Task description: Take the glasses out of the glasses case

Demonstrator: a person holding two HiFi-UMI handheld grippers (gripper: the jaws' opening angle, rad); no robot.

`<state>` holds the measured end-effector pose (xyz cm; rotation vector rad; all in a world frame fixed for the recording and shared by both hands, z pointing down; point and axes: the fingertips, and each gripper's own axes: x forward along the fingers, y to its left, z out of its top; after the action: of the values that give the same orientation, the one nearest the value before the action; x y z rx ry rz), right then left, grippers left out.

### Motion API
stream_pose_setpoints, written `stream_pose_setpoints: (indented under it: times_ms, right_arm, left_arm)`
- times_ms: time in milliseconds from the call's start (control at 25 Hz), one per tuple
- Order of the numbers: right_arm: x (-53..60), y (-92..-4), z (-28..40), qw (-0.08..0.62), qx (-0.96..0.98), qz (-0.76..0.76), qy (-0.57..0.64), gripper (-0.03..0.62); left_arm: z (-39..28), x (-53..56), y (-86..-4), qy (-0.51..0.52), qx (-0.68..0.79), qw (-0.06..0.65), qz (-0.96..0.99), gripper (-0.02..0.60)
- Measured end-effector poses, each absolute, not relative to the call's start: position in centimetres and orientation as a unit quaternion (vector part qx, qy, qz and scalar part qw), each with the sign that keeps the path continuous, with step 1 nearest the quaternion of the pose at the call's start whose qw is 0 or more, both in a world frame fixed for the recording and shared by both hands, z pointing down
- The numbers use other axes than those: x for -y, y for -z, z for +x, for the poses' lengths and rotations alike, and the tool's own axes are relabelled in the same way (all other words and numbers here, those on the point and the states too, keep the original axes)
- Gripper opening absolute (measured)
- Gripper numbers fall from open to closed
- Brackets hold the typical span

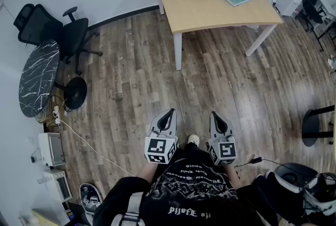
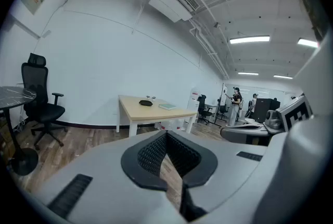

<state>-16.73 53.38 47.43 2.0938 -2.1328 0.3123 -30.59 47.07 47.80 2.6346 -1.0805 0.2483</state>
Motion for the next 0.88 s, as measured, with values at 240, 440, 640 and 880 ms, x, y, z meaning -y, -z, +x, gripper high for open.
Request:
stream_pose_setpoints:
  times_ms: [240,440,640,880]
  right_arm:
    - [-54.6,-47.3,-17.5,0.074,0.715,0.688,-0.101,0.003]
    - [-55.1,-47.4,-17.3,0.074,0.714,0.689,-0.101,0.003]
    - [-54.9,-47.2,-17.5,0.072,0.716,0.688,-0.091,0.005]
    - [-55.0,-47.0,-16.7,0.054,0.714,0.69,-0.102,0.008]
  left_arm:
    - [-30.8,-48.7,-47.5,-0.081,0.373,0.145,0.913,0.003]
    - [-30.8,-49.3,-47.8,-0.086,0.373,0.143,0.913,0.003]
    - [-30.9,-49.3,-47.8,-0.083,0.367,0.145,0.915,0.003]
    - [-30.4,-49.5,-48.0,-0.077,0.36,0.158,0.916,0.003]
